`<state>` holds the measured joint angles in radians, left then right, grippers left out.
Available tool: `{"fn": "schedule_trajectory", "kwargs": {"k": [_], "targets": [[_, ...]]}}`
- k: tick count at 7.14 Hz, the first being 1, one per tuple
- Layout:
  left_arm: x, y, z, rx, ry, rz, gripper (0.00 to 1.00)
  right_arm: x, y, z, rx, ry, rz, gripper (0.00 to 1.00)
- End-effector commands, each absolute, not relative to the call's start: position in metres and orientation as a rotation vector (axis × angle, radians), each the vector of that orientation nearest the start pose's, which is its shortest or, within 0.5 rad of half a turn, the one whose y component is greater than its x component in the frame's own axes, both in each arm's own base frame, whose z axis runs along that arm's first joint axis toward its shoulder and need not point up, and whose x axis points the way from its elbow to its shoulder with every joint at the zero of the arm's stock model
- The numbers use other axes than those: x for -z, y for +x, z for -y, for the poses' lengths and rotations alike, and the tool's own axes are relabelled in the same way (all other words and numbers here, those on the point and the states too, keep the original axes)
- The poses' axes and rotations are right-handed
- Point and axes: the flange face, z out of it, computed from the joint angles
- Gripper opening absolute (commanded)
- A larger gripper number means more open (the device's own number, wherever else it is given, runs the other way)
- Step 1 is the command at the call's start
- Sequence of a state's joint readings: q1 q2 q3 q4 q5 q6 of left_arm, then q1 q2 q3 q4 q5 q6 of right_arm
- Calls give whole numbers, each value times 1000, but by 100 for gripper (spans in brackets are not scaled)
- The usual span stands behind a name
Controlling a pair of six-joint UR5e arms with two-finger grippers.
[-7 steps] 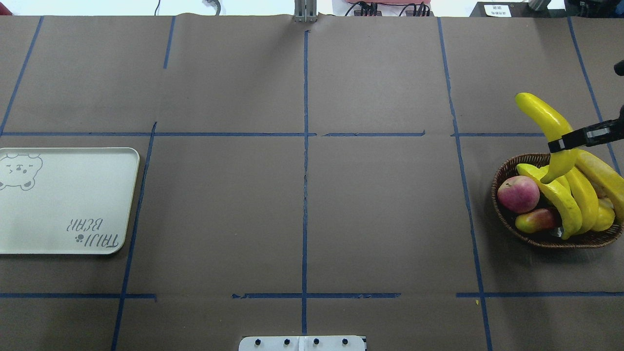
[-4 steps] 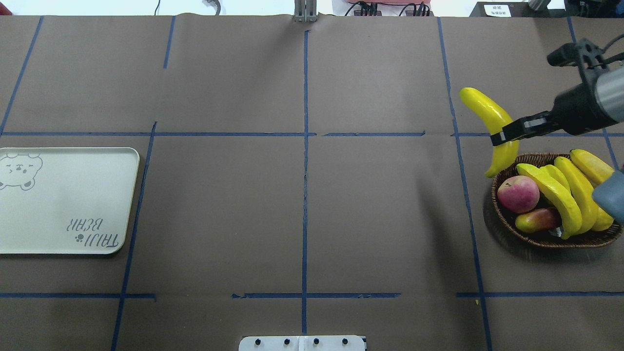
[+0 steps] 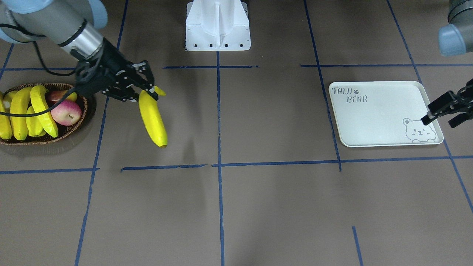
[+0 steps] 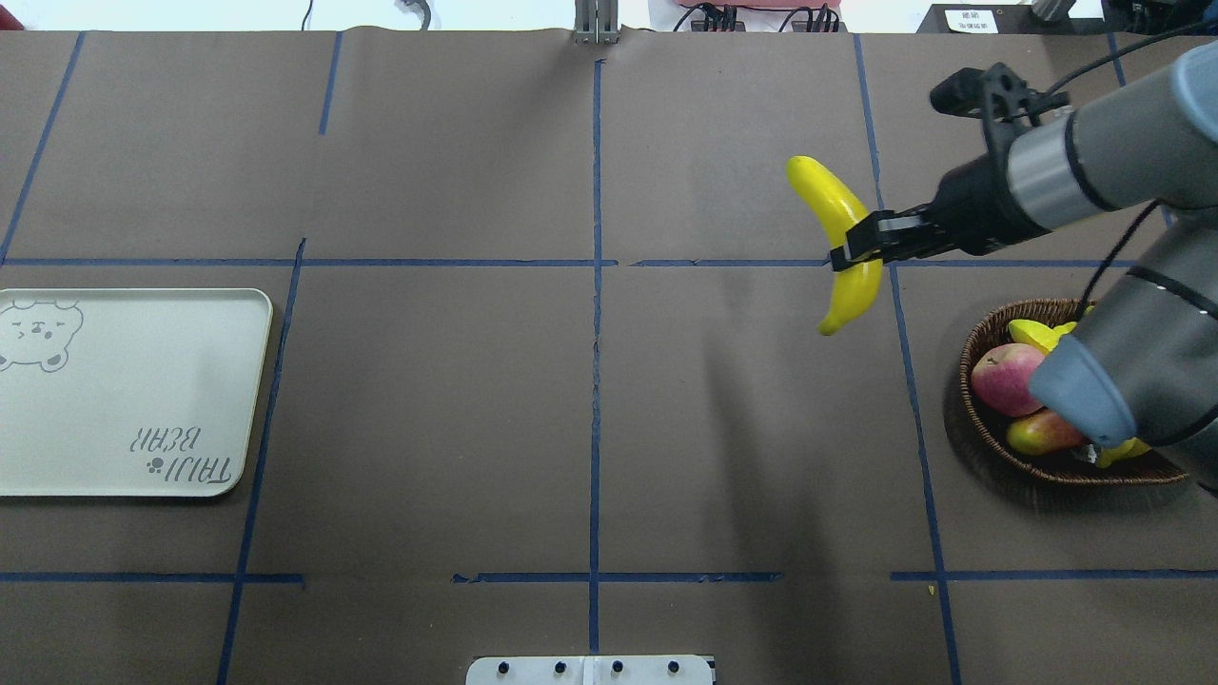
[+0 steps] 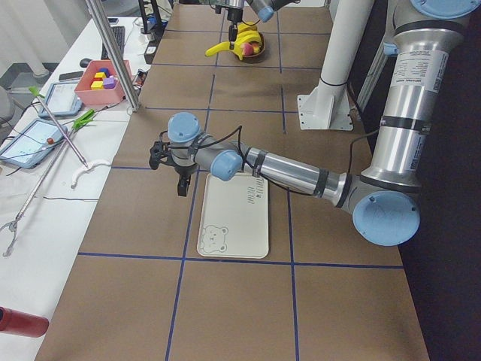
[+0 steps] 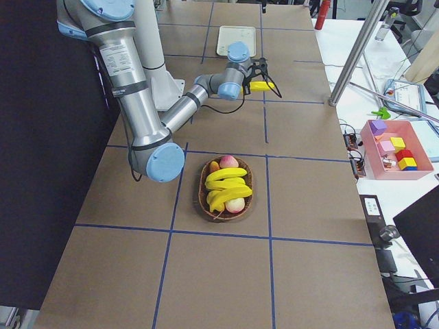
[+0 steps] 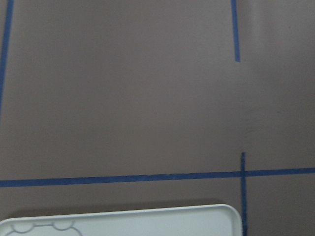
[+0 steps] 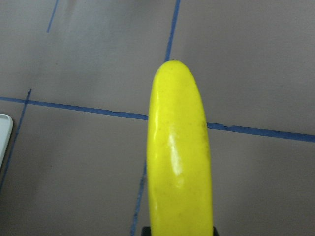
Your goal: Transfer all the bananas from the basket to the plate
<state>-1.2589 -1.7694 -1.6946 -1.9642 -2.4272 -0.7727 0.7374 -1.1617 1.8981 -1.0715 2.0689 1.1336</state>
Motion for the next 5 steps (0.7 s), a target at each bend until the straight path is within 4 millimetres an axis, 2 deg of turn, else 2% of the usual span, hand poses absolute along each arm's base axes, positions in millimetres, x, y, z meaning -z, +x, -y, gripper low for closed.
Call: {"fn": "schedule_trajectory", "kwargs": {"k": [1,2,3,4,5], "targets": [[-376,214,550,186,49,-1191,100,-168,-423,430,-6,318,1305,1],[-336,253,546,183,32,-1270,100,-149,-446,422,-72,318,1336,0],[-295,276,546,208,2,-1322,100,-146,-466,426,-107,324,1371,0],[-265,292,545,239,-31,-1352,100,-133,-490,428,-91,321,1387,0],[-245,302,544,262,-44,-1370,100,-120,-511,425,-91,330,1388,1]]}}
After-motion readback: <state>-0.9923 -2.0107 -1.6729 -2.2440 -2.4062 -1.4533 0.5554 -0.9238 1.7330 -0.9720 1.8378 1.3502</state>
